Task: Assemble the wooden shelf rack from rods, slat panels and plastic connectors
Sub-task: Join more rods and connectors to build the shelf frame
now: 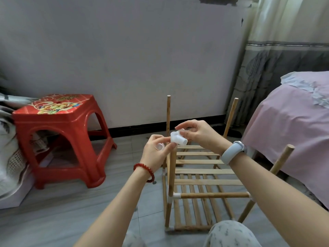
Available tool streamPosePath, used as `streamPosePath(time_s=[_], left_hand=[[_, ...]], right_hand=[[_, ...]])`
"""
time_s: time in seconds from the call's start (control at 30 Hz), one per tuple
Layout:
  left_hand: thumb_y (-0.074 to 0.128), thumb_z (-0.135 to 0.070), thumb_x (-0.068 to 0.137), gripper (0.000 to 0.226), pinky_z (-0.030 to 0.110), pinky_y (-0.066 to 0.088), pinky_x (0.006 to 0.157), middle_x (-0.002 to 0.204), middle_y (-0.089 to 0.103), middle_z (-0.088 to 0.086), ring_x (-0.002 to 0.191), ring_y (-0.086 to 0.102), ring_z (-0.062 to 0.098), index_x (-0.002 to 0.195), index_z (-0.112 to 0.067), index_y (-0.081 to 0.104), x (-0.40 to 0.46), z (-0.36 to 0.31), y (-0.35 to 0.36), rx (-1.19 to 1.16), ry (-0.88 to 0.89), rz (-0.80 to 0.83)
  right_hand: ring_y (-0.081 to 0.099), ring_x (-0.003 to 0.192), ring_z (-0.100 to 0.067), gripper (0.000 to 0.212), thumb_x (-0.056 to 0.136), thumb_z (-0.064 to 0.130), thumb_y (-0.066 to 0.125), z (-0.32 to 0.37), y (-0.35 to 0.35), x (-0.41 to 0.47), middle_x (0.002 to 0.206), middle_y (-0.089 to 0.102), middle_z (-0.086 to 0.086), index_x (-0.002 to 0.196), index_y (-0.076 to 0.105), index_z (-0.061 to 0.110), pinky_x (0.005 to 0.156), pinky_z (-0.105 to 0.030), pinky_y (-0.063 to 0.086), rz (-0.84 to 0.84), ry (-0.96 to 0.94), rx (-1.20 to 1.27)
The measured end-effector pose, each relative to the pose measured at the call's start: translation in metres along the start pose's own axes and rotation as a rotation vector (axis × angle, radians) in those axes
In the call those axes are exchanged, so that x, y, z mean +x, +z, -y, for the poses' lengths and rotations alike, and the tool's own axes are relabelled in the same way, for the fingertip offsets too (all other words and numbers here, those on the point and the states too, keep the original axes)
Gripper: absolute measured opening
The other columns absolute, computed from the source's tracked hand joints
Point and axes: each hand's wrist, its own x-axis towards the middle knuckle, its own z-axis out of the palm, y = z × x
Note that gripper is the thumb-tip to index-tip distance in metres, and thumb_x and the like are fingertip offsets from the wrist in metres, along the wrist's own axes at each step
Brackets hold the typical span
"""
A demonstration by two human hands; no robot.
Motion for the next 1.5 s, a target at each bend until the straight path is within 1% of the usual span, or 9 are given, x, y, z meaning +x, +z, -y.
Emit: streamPosePath(time_s=[0.37, 0.63, 0.77, 0.93, 1.07, 1.13, 1.23, 1.33, 1.5], left_hand=[[0.061, -0.028, 0.087, 0.031, 0.009, 0.037, 0.079, 0.111, 0.053, -0.001, 0.103, 0.049, 0.009, 0.111, -0.01, 0.064, 0.0, 0.008, 0.006, -0.012, 0.044, -0.021], [0.067, -0.02, 0.082, 0.022, 0.008, 0.039, 0.081, 0.107, 0.055, -0.002, 0.103, 0.051, 0.009, 0.102, -0.01, 0.067, 0.002, 0.016, 0.008, -0.079, 0.04, -0.035], [0.069, -0.016, 0.081, 0.019, 0.016, 0.044, 0.082, 0.099, 0.057, -0.004, 0.098, 0.054, 0.009, 0.098, -0.008, 0.068, 0.005, 0.019, 0.009, -0.125, 0.046, -0.027], [0.068, -0.017, 0.081, 0.014, 0.007, 0.042, 0.078, 0.098, 0.058, -0.004, 0.093, 0.054, 0.003, 0.094, -0.011, 0.069, 0.003, 0.018, 0.014, -0.139, 0.045, -0.023], [0.063, -0.025, 0.086, 0.02, 0.026, 0.042, 0.091, 0.102, 0.057, -0.005, 0.101, 0.053, 0.012, 0.102, -0.013, 0.066, -0.005, 0.019, 0.013, 0.043, 0.065, 0.052], [0.058, -0.03, 0.088, 0.03, 0.018, 0.045, 0.087, 0.104, 0.058, -0.006, 0.102, 0.054, 0.01, 0.113, -0.015, 0.063, -0.011, 0.018, 0.005, 0.077, 0.036, 0.05], [0.047, -0.05, 0.083, 0.049, 0.014, 0.049, 0.062, 0.099, 0.064, 0.0, 0.077, 0.06, 0.009, 0.118, -0.016, 0.056, -0.022, 0.005, -0.017, -0.408, -0.213, -0.125], [0.036, -0.062, 0.083, 0.055, 0.019, 0.05, 0.048, 0.097, 0.06, 0.007, 0.053, 0.056, 0.01, 0.105, -0.014, 0.055, -0.02, -0.015, -0.039, -0.909, -0.379, -0.16], [0.031, -0.064, 0.085, 0.057, 0.027, 0.054, 0.058, 0.091, 0.058, 0.009, 0.059, 0.057, 0.015, 0.109, -0.017, 0.054, -0.018, -0.063, -0.04, -0.931, -0.302, -0.004]], right_hand=[[0.045, 0.082, -0.002, 0.041, 0.098, 0.03, 0.041, -0.01, 0.016, -0.014, 0.118, 0.043, 0.001, 0.138, 0.044, 0.022, 0.078, -0.018, 0.041, -0.071, -0.202, -0.451], [0.043, 0.125, -0.011, 0.033, 0.099, 0.014, 0.041, -0.024, 0.022, -0.008, 0.139, 0.045, -0.003, 0.13, 0.053, 0.015, 0.1, -0.016, 0.037, -0.067, -0.277, -0.258], [0.041, 0.125, -0.007, 0.032, 0.099, 0.013, 0.039, -0.03, 0.025, -0.006, 0.138, 0.046, 0.0, 0.127, 0.055, 0.016, 0.098, -0.008, 0.035, -0.075, -0.286, -0.189], [0.048, 0.117, -0.012, 0.031, 0.099, 0.011, 0.038, -0.033, 0.027, -0.008, 0.127, 0.047, 0.004, 0.125, 0.055, 0.015, 0.096, -0.021, 0.044, -0.086, -0.278, -0.157], [0.044, 0.124, -0.012, 0.034, 0.1, 0.015, 0.037, -0.029, 0.025, -0.014, 0.137, 0.046, 0.001, 0.131, 0.051, 0.019, 0.101, -0.023, 0.04, -0.046, -0.226, -0.193], [0.038, 0.131, -0.011, 0.036, 0.1, 0.018, 0.038, -0.025, 0.021, -0.016, 0.142, 0.042, 0.002, 0.136, 0.046, 0.02, 0.105, -0.021, 0.034, -0.006, -0.187, -0.24], [0.03, 0.137, -0.013, 0.043, 0.098, 0.02, 0.045, -0.026, 0.02, -0.026, 0.147, 0.037, -0.001, 0.14, 0.04, 0.016, 0.11, -0.025, 0.026, -0.136, -0.224, -0.354], [0.046, 0.118, -0.015, 0.038, 0.089, 0.023, 0.054, -0.019, 0.024, -0.036, 0.123, 0.053, -0.001, 0.125, 0.057, 0.009, 0.101, -0.029, 0.039, -0.304, -0.377, -0.37], [0.046, 0.092, -0.009, 0.036, 0.086, 0.022, 0.066, 0.025, 0.028, -0.041, 0.098, 0.051, 0.004, 0.12, 0.061, 0.012, 0.081, -0.011, 0.038, -0.18, -0.477, -0.305]])
